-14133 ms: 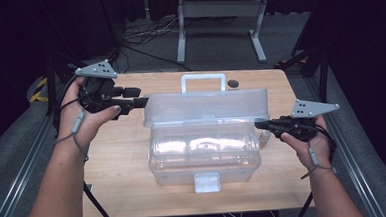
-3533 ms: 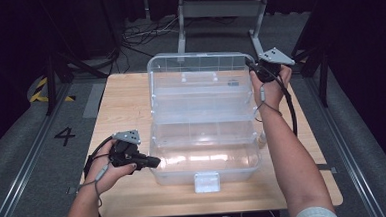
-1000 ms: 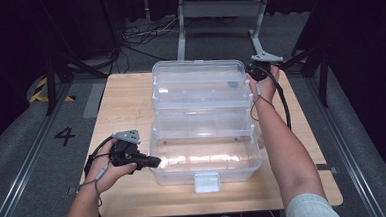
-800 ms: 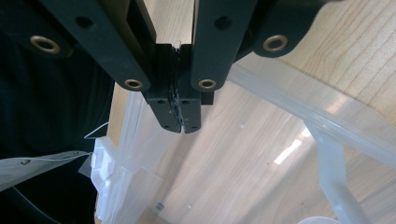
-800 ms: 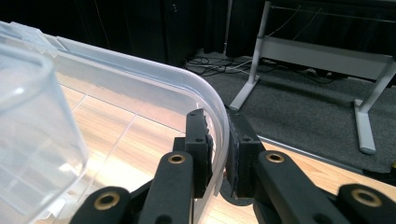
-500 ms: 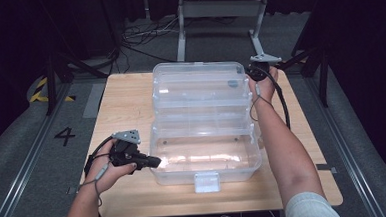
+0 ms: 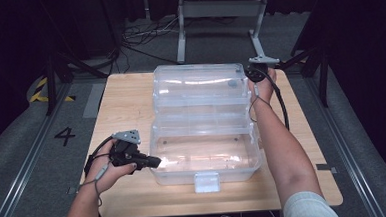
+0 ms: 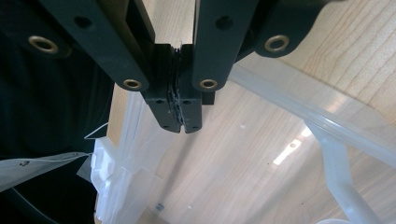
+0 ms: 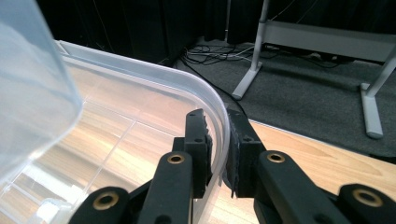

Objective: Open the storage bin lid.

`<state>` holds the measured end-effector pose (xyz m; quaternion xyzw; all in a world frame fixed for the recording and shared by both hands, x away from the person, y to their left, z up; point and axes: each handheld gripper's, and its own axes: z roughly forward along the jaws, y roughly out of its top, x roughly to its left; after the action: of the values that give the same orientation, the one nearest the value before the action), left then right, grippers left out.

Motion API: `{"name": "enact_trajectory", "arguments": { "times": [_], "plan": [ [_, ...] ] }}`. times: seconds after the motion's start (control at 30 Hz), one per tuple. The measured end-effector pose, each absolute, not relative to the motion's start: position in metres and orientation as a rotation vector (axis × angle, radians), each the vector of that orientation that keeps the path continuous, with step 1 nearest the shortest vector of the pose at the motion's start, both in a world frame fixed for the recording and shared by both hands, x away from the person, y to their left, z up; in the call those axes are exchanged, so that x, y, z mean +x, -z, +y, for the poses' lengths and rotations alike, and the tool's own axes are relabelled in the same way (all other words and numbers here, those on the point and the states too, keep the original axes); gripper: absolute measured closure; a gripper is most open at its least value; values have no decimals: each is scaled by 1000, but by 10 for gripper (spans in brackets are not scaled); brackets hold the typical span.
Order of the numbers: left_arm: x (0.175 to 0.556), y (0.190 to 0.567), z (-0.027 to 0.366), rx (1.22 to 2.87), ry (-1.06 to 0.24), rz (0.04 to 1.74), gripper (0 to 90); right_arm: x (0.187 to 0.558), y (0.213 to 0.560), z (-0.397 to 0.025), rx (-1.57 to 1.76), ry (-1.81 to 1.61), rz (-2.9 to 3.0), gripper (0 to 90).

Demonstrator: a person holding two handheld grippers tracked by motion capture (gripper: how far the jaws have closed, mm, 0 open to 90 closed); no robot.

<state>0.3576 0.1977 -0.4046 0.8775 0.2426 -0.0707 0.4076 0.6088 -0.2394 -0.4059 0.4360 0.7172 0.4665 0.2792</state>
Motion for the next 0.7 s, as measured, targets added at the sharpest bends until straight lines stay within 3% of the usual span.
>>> {"name": "enact_trajectory", "arguments": {
  "times": [0.53, 0.7],
  "plan": [
    [357, 404, 195, 2226, 175, 631, 875, 612, 412, -238, 1215, -1227, 1950, 808],
    [357, 399, 193, 2241, 158, 641, 812, 608, 406, -241, 1204, -1238, 1939, 754]
  ]
}}
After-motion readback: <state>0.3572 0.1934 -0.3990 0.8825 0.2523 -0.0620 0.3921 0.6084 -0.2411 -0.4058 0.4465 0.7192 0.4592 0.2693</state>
